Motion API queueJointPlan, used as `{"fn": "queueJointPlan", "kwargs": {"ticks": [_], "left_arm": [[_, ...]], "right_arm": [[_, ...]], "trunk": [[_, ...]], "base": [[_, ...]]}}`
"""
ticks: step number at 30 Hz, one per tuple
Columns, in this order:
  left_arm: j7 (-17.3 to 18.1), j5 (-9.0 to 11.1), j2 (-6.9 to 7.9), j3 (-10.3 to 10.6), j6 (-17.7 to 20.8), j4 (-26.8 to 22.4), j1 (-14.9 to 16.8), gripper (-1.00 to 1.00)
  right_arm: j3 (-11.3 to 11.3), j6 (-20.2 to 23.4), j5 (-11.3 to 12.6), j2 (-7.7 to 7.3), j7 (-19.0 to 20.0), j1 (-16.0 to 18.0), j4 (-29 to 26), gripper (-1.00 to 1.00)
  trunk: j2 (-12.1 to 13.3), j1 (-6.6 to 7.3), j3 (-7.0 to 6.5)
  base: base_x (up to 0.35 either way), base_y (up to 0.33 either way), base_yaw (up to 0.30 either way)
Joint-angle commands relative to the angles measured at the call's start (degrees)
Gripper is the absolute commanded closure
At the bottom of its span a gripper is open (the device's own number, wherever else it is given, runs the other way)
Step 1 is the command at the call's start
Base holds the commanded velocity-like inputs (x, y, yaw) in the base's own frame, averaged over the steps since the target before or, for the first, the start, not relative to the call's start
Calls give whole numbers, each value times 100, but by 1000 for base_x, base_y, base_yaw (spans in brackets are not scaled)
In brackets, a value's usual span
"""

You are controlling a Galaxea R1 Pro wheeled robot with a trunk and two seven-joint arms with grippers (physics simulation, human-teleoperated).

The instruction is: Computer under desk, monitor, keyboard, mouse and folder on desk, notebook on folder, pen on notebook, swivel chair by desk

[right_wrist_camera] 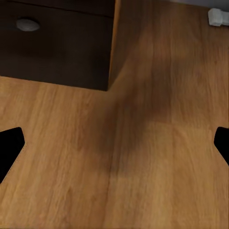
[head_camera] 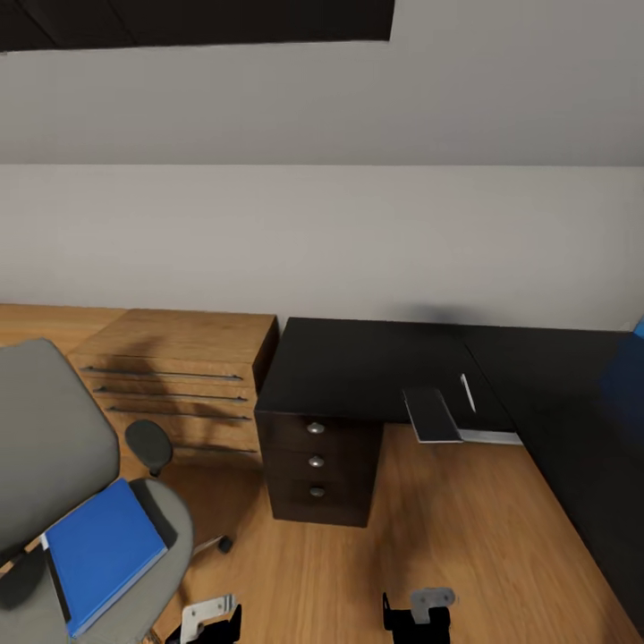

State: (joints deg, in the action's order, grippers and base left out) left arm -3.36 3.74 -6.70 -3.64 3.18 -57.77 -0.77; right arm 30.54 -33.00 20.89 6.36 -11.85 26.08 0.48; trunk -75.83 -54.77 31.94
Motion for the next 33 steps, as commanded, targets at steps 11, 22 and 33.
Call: {"fn": "queueJointPlan", "kwargs": {"ticks": [11, 22, 33], "left_arm": [[110, 38, 18, 1, 51, -15, -3, -100], [99, -67, 13, 28, 964, -942, -3, -100], [100, -135, 9, 27, 4710, -2472, 894, -100]], "right_arm": [[46, -322, 20, -10, -36, 3, 42, -100], [45, -355, 20, -13, -45, 3, 49, -100], [48, -356, -1, -23, -38, 10, 55, -100]], "trunk": [[-3, 0, 4], [-3, 0, 4], [-3, 0, 4]], "base": [[0, 0, 253], [0, 0, 204], [0, 0, 125]]}}
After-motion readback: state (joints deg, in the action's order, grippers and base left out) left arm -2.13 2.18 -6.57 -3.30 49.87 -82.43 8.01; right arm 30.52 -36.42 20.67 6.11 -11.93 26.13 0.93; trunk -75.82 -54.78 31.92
